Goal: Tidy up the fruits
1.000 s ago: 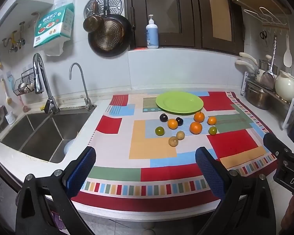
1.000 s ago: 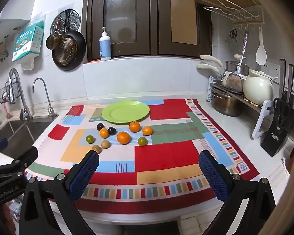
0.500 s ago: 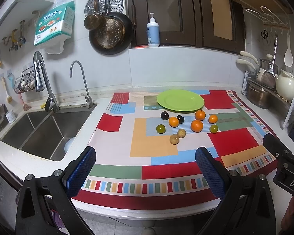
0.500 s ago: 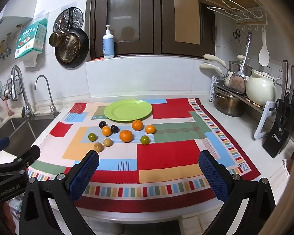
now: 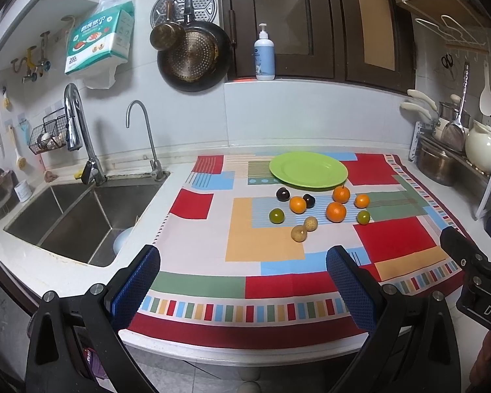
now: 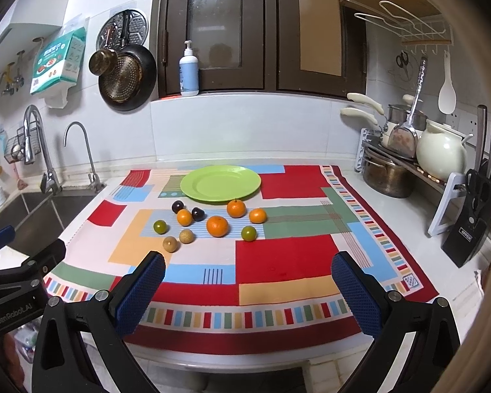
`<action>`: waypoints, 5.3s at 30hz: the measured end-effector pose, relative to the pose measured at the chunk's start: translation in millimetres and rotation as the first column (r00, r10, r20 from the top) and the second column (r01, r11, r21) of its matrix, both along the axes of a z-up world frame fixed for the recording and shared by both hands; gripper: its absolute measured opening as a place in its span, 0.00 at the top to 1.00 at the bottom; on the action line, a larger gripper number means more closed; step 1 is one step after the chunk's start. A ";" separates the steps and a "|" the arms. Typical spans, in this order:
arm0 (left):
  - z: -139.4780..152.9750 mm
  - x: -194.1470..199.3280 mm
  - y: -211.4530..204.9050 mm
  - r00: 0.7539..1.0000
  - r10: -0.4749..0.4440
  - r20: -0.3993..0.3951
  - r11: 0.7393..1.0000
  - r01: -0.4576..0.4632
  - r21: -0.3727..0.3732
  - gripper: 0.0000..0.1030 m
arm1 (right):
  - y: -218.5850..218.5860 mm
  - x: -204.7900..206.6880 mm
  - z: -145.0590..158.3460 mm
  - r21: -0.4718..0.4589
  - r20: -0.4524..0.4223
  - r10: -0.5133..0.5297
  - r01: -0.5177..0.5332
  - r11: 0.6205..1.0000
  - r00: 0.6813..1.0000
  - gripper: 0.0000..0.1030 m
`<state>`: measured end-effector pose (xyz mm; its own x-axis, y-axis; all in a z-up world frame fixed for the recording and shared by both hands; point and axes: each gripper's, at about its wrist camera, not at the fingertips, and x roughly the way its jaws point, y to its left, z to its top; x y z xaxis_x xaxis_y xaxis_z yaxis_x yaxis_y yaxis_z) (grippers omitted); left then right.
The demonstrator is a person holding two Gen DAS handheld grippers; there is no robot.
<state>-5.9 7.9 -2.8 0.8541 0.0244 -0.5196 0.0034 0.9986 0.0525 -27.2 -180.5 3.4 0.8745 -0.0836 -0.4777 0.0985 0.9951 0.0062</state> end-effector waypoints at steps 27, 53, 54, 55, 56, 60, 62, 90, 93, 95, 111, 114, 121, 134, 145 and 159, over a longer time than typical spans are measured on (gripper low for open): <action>3.4 0.8 -1.9 1.000 -0.013 0.011 1.000 0.013 -0.007 0.00 | 0.9 -0.3 1.5 0.001 0.004 -0.005 0.005 1.000 1.000 0.01; -6.2 23.6 -6.7 0.999 -0.049 -0.006 0.999 0.049 0.009 0.00 | -3.8 15.0 -6.2 0.005 -0.023 -0.013 0.013 1.000 1.000 0.01; -6.9 25.9 -7.5 0.998 -0.055 -0.006 0.998 0.055 0.012 0.00 | -3.5 17.5 -6.9 0.004 -0.026 -0.015 0.015 1.000 1.000 0.01; -7.6 28.7 -8.3 0.998 -0.059 -0.008 0.998 0.059 0.017 0.00 | -3.8 19.9 -7.8 0.002 -0.029 -0.018 0.018 1.000 0.999 0.01; -8.7 31.9 -9.5 0.998 -0.067 -0.008 0.998 0.067 0.021 0.01 | -3.9 22.8 -8.9 -0.001 -0.032 -0.021 0.021 1.000 0.999 0.01; -14.9 46.1 -13.1 0.996 -0.090 -0.023 0.995 0.090 0.032 0.09 | -3.9 38.4 -13.6 -0.004 -0.051 -0.027 0.027 1.000 0.998 0.01; -19.4 57.0 -14.3 0.994 -0.103 -0.036 0.994 0.104 0.033 0.13 | -2.6 47.2 -17.3 -0.011 -0.062 -0.031 0.030 0.999 0.998 0.01; -88.6 161.9 -50.1 0.920 -0.322 -0.223 0.940 0.339 0.042 0.46 | 17.2 169.8 -77.7 -0.081 -0.256 -0.078 0.059 0.995 0.964 0.27; -97.5 168.6 -57.6 0.918 -0.307 -0.252 0.946 0.324 0.030 0.49 | 11.3 179.1 -85.7 -0.069 -0.278 -0.057 0.039 0.997 0.959 0.31; -103.2 171.7 -62.1 0.915 -0.298 -0.273 0.948 0.316 0.023 0.52 | 5.6 184.3 -91.5 -0.066 -0.289 -0.055 0.038 0.997 0.956 0.33; -121.8 194.5 -71.4 0.906 -0.253 -0.338 0.962 0.274 0.015 0.61 | -14.4 223.2 -112.3 0.014 -0.353 -0.027 0.034 0.999 0.935 0.55; -123.0 197.3 -72.2 0.903 -0.255 -0.347 0.961 0.277 0.014 0.63 | -14.7 228.9 -115.0 0.019 -0.364 -0.025 0.035 0.999 0.931 0.58; -124.2 202.7 -69.8 0.902 -0.248 -0.354 0.964 0.266 0.005 0.66 | -10.9 240.7 -119.9 0.023 -0.379 -0.005 0.015 1.000 0.926 0.64; -115.5 200.6 -69.2 0.899 -0.276 -0.341 0.958 0.288 -0.015 0.73 | -11.4 240.4 -121.1 0.013 -0.377 0.004 0.001 1.000 0.926 0.71; -80.2 186.6 -57.7 0.912 -0.318 -0.260 0.947 0.319 -0.038 0.73 | 2.0 210.4 -97.0 0.039 -0.352 0.043 -0.031 0.999 0.935 0.71; -14.5 199.2 -42.0 0.912 -0.381 -0.155 0.925 0.377 -0.055 0.73 | 17.4 195.8 -21.2 0.041 -0.206 0.076 -0.069 0.997 0.976 0.71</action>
<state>193.3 -34.2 -17.3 0.7025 -0.2982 -0.6461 0.3881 0.9216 -0.0034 168.6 -163.1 -17.8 0.7596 -0.0043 -0.6504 0.0287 0.9992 0.0270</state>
